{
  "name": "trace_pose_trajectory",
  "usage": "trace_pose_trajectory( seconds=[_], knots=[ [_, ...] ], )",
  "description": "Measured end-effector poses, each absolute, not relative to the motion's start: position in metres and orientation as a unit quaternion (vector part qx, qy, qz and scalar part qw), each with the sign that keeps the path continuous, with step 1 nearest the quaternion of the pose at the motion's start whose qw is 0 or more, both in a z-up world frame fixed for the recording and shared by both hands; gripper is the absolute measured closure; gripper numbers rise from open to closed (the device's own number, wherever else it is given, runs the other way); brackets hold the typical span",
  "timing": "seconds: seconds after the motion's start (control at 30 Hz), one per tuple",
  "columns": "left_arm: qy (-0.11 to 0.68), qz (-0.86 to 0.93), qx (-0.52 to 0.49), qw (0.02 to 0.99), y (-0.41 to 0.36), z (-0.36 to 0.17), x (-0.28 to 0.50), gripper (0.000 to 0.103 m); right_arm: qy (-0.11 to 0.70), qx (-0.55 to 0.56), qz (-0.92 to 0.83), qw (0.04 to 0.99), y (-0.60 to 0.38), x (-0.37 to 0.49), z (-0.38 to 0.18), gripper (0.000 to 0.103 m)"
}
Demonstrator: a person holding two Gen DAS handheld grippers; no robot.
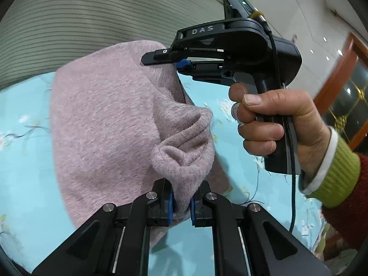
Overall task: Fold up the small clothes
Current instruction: 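Grasp the sweater side with the right gripper while the left gripper holds the sleeve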
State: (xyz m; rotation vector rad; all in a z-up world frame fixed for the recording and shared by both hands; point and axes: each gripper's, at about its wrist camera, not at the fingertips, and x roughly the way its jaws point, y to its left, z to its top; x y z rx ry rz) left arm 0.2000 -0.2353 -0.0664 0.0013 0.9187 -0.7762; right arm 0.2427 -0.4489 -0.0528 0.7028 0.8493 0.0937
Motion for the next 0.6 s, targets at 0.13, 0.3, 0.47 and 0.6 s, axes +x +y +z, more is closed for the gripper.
trace_pose_trajectory(
  seconds=[0.13,0.3,0.47,0.6],
  knots=[
    [0.459,-0.371,0.015,0.807,-0.262,-0.090,0.206,0.093,0.409,0.332,0.031,0.850,-0.461,0.237,-0.067,0.090],
    [0.467,-0.376,0.024,0.800,-0.270,-0.096,0.211,0.093,0.419,0.313,0.021,0.852,-0.463,0.241,-0.076,0.090],
    [0.486,-0.371,0.023,0.791,-0.275,-0.110,0.227,0.092,0.423,0.316,-0.001,0.849,-0.470,0.240,-0.090,0.090],
    [0.495,-0.365,0.017,0.788,-0.279,-0.109,0.235,0.086,0.416,0.302,-0.010,0.858,-0.465,0.237,-0.086,0.088]
  ],
)
